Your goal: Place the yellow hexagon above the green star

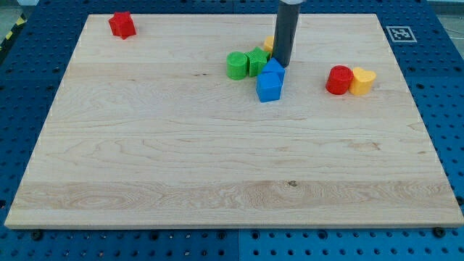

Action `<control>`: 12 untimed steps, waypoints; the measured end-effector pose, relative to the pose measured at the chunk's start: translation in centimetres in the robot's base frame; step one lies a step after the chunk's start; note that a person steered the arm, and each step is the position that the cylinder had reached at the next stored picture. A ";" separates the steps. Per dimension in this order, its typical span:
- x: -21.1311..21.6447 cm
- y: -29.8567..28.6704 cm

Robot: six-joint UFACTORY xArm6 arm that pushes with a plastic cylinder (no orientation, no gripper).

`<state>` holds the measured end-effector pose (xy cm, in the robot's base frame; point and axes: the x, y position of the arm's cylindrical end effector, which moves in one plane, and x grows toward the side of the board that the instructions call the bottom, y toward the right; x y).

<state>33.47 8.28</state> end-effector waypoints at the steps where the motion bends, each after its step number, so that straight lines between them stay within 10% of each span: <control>1: 0.3 4.8; 12: -2.1 0.6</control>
<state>31.41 8.87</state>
